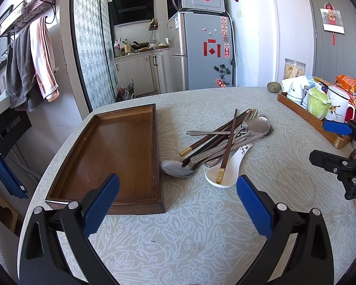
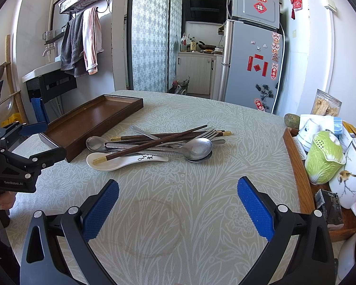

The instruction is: Organize utensils

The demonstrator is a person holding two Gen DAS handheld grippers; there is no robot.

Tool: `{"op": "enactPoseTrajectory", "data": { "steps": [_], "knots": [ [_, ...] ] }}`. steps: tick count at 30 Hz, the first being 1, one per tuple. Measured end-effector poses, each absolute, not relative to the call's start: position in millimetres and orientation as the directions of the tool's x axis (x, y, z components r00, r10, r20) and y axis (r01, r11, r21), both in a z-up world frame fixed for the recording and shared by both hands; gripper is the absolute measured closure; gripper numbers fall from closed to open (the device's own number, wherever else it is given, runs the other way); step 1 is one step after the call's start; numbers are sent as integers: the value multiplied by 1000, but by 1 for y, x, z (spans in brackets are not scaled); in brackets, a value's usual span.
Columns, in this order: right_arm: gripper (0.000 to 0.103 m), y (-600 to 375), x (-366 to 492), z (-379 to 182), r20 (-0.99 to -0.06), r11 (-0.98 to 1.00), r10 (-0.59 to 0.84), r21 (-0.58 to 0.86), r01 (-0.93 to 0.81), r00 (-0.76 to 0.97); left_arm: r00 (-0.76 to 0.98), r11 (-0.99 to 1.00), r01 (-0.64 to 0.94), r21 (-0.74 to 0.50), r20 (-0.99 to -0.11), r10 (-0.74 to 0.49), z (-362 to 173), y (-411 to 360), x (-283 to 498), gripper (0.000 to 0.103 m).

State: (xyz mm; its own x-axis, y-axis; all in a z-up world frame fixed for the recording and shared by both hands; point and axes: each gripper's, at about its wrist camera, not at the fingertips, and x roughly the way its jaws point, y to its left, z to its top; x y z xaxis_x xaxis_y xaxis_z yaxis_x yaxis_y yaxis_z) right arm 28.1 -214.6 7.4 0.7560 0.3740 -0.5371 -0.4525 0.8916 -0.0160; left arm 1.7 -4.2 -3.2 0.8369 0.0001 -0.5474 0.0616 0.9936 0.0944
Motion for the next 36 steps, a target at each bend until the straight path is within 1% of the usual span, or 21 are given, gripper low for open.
{"op": "enactPoseTrajectory", "data": {
  "steps": [24, 27, 29, 36],
  "knots": [
    [2, -213, 28, 7, -537, 891, 376, -14, -454, 755, 836, 994, 54, 93, -548, 5, -2, 2, 0, 3],
    [2, -215, 27, 7, -535, 891, 375, -18, -454, 757, 837, 996, 51, 78, -548, 0, -2, 5, -1, 3],
    [2, -215, 28, 7, -532, 890, 377, -16, -455, 758, 834, 995, 79, 62, -551, -32, -2, 6, -1, 3],
    [2, -217, 25, 9, -523, 877, 417, 16, -480, 743, 837, 993, 88, 82, -547, -29, -1, 0, -2, 3]
  ]
}}
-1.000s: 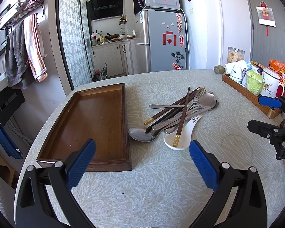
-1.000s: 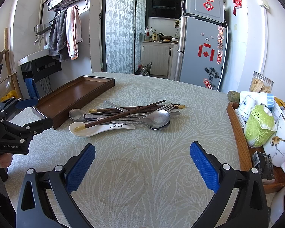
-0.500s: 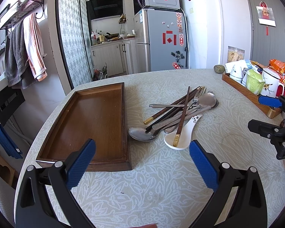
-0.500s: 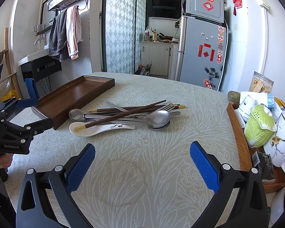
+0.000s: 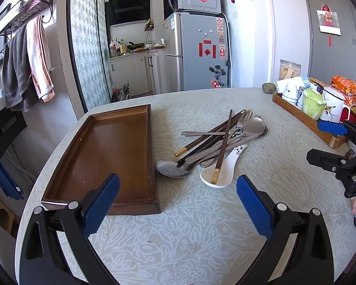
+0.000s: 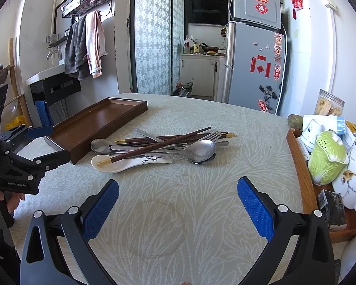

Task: Organize utensils
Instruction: 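Reach the left tool into the pile and grasp one dark chopstick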

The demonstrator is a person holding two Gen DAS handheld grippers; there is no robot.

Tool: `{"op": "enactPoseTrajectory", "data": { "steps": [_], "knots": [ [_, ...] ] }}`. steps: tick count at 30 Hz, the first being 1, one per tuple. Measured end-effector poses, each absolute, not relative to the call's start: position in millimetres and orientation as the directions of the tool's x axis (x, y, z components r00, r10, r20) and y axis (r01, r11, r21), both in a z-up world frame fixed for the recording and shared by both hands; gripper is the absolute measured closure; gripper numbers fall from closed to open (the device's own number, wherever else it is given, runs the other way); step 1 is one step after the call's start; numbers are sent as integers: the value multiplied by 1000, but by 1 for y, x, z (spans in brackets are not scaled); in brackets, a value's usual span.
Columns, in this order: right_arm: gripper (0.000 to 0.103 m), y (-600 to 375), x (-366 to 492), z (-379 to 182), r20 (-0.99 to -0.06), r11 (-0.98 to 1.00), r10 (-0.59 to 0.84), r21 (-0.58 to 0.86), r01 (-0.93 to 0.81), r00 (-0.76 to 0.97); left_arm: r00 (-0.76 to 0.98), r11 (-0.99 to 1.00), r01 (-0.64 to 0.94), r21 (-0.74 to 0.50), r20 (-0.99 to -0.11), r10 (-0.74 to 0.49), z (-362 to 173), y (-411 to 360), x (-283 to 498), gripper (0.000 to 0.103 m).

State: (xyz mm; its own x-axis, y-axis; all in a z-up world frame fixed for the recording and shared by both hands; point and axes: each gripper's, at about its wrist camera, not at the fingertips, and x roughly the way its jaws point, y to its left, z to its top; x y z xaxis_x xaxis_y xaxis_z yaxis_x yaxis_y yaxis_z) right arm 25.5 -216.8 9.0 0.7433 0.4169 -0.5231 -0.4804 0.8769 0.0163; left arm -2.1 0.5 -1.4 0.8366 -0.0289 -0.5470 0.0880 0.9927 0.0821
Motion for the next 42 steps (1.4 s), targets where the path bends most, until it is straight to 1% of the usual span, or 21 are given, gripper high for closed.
{"op": "enactPoseTrajectory", "data": {
  "steps": [4, 8, 11, 13, 14, 15, 16, 17, 18, 19, 21, 22, 23, 25, 28, 30, 33, 36, 38, 41, 42],
  "knots": [
    [2, -218, 27, 6, -547, 856, 459, 61, -514, 700, 827, 993, 102, 61, -560, -51, -2, 3, 1, 3],
    [2, -225, 33, 5, -569, 848, 491, 139, -511, 660, 777, 991, 135, 19, -622, -94, -10, 4, 7, 3],
    [3, -227, 34, 7, -588, 846, 494, 154, -511, 641, 790, 976, 218, -20, -583, -188, -4, 4, -1, 3],
    [11, -229, 36, 12, -591, 842, 505, 175, -511, 629, 771, 952, 307, 3, -587, -247, 0, -4, -2, 3],
    [13, -229, 39, 16, -597, 837, 513, 188, -514, 617, 761, 939, 341, 34, -597, -255, 2, -9, 1, 3],
    [20, -227, 44, 20, -608, 831, 521, 200, -519, 599, 749, 930, 363, 57, -611, -255, 3, -14, 5, 3],
    [24, -226, 48, 23, -617, 827, 524, 206, -523, 587, 734, 925, 375, 67, -630, -252, 3, -18, 11, 3],
    [24, -224, 55, 28, -627, 820, 534, 221, -527, 568, 715, 918, 391, 69, -651, -256, 3, -23, 18, 4],
    [25, -223, 63, 33, -635, 813, 545, 243, -529, 547, 698, 906, 418, 70, -663, -271, 2, -28, 25, 7],
    [27, -222, 70, 37, -639, 807, 556, 262, -529, 531, 683, 892, 446, 71, -671, -288, 2, -33, 30, 19],
    [32, -219, 90, 46, -647, 797, 572, 295, -527, 504, 639, 856, 510, 83, -703, -312, -2, -46, 43, 29],
    [38, -217, 99, 48, -655, 797, 571, 300, -524, 494, 626, 849, 523, 77, -711, -321, -4, -49, 47, 29],
    [40, -215, 108, 50, -667, 803, 562, 299, -515, 490, 609, 844, 532, 70, -724, -324, -6, -52, 55, 30],
    [50, -210, 127, 49, -688, 807, 554, 305, -506, 469, 583, 836, 543, 72, -749, -315, -10, -56, 69, 39],
    [56, -203, 149, 43, -714, 817, 535, 301, -492, 452, 545, 845, 533, 50, -784, -298, -12, -53, 90, 47],
    [59, -199, 164, 35, -730, 822, 527, 308, -480, 435, 527, 859, 512, 31, -801, -285, -14, -48, 104, 49],
    [59, -194, 180, 23, -739, 816, 538, 336, -470, 405, 504, 858, 513, 11, -814, -290, -18, -45, 117, 51],
    [59, -190, 188, 16, -744, 812, 544, 349, -468, 388, 488, 849, 529, 21, -826, -283, -24, -48, 122, 62],
    [59, -188, 191, 13, -745, 811, 546, 354, -467, 383, 489, 850, 527, 24, -826, -280, -27, -48, 123, 64],
    [59, -187, 195, 9, -753, 814, 540, 354, -460, 377, 483, 850, 527, 9, -826, -290, -25, -45, 126, 79],
    [59, -188, 196, 8, -754, 817, 538, 356, -454, 377, 479, 847, 531, 5, -826, -296, -25, -46, 126, 87]
  ]
}}
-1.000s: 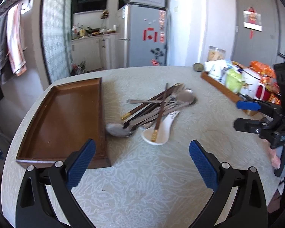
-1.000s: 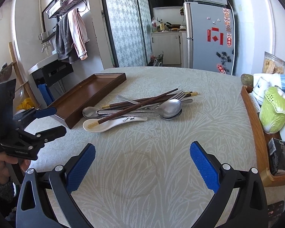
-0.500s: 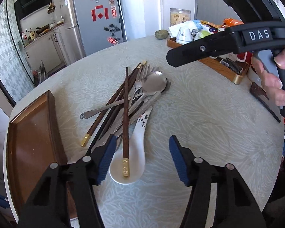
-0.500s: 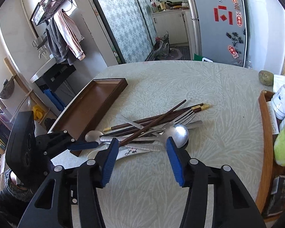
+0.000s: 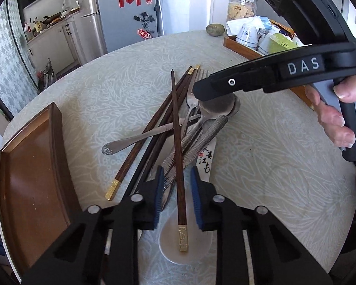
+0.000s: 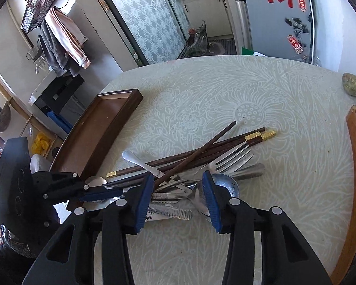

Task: Organize utensils
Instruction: 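Reach the left tool into the pile and grasp one dark chopstick, then carry the chopstick with the left tool and release it in the wooden tray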

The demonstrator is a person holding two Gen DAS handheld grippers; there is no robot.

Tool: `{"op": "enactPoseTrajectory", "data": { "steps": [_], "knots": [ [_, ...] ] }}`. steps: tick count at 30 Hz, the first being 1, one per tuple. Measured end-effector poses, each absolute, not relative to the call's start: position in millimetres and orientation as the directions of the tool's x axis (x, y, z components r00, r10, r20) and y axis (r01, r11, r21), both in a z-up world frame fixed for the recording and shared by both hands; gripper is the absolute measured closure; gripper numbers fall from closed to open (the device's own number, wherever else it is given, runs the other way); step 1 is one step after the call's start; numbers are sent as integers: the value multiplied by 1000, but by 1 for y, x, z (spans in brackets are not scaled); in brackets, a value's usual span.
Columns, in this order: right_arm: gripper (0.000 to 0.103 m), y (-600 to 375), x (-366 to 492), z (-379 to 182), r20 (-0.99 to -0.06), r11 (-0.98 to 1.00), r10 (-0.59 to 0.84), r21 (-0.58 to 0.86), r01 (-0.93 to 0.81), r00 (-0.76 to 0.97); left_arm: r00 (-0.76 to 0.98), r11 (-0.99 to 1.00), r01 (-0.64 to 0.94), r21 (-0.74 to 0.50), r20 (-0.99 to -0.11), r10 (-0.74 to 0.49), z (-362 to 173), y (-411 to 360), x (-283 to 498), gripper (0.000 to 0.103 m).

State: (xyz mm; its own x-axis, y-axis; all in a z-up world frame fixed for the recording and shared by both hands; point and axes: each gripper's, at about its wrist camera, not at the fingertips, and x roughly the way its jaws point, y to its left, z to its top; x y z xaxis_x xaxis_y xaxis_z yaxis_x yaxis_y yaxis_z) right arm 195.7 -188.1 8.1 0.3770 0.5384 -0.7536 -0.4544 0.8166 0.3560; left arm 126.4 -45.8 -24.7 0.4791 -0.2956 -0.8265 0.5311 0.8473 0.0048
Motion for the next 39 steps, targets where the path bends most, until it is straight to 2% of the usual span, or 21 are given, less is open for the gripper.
{"op": "enactPoseTrajectory", "data": {
  "steps": [1, 9, 17, 26, 39],
  "knots": [
    [59, -189, 197, 8, -754, 819, 537, 358, -449, 379, 479, 845, 535, 12, -828, -292, -25, -46, 127, 96],
    [59, -198, 206, 10, -749, 826, 539, 382, -414, 386, 486, 834, 552, 5, -814, -317, -23, -43, 121, 97],
    [59, -189, 206, 11, -750, 829, 536, 380, -411, 388, 555, 868, 496, -14, -764, -329, 8, -7, 111, 97],
    [59, -174, 201, 12, -756, 833, 520, 343, -435, 398, 636, 956, 286, 60, -758, -143, 12, 83, 116, 97],
    [60, -232, 200, -15, -780, 864, 484, 355, -356, 396, 590, 964, 258, 67, -801, -102, -17, 103, 114, 96]
  ]
}}
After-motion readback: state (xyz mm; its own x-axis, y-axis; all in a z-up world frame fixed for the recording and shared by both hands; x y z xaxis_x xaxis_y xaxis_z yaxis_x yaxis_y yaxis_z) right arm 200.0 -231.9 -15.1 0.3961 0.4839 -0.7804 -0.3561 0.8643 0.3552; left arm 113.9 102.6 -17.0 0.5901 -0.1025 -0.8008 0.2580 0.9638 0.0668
